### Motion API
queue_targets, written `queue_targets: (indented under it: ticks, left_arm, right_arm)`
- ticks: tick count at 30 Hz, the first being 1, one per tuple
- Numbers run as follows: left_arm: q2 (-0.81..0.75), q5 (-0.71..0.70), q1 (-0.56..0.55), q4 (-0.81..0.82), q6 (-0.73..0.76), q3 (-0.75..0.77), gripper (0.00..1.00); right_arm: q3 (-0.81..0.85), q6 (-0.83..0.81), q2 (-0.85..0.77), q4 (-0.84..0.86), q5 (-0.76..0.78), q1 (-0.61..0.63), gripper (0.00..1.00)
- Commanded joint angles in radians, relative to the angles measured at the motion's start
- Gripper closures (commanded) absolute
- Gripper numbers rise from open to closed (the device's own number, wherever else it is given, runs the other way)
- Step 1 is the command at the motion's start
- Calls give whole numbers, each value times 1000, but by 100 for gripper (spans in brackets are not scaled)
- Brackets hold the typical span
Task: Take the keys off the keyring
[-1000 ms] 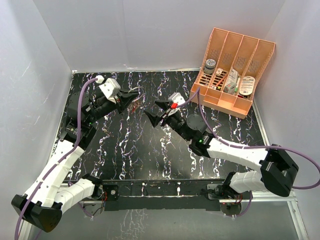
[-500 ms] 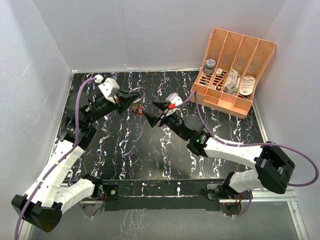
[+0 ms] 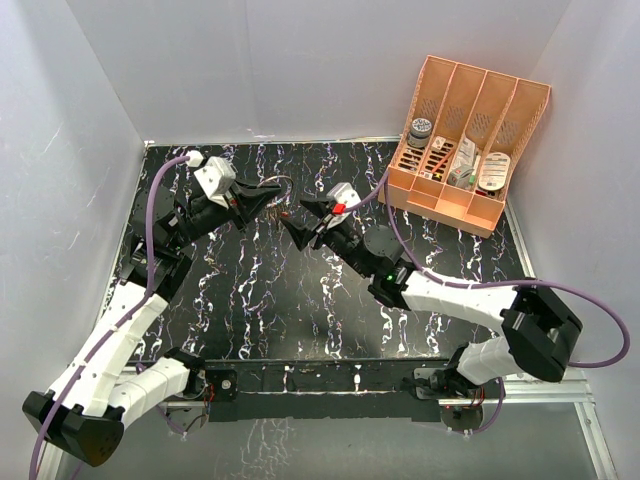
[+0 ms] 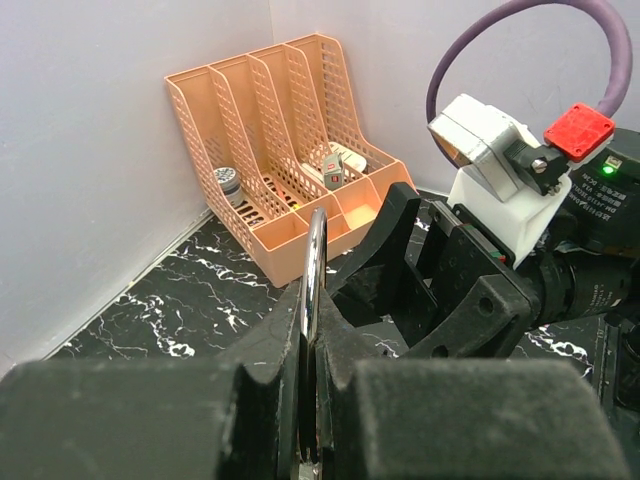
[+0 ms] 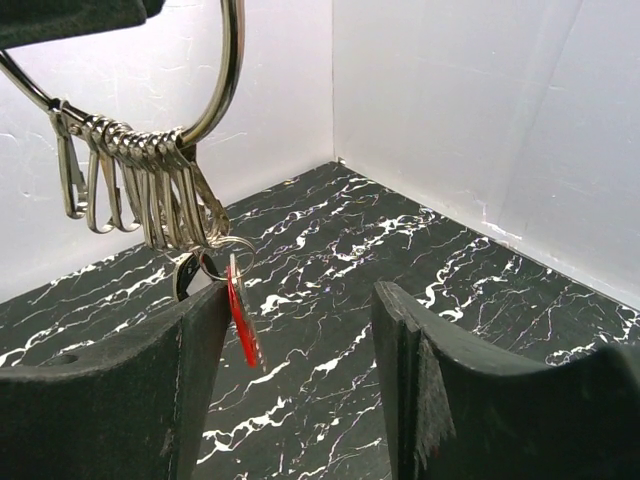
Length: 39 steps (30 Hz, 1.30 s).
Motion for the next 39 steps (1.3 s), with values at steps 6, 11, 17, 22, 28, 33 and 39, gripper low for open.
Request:
queue_targets:
  ticks: [6, 11, 17, 22, 28, 33, 39]
  left_arm:
    - [-36, 38, 1, 84, -50, -5, 100]
    - [-36, 38, 1, 101, -63, -17, 100]
    - [-33, 38, 0, 116, -73, -29, 100]
    - [-38, 26, 1, 121, -73, -38, 100]
    - [-55, -28, 1, 116, -56, -46, 100]
    - [-95, -176, 1, 112, -26, -76, 83]
    - [-96, -307, 1, 69, 18, -121, 70]
  right_arm:
    - [56, -6, 10, 69, 18, 3, 45]
    - [68, 4, 18, 73, 4, 4, 47]
    - [73, 6, 30, 81, 0, 3, 53]
    - [78, 8, 34, 81, -5, 3, 65]
    - [75, -8, 19, 18, 4, 3, 100]
    - [79, -49, -51, -162, 29, 4, 100]
    - [175, -126, -161, -523, 107, 3, 100]
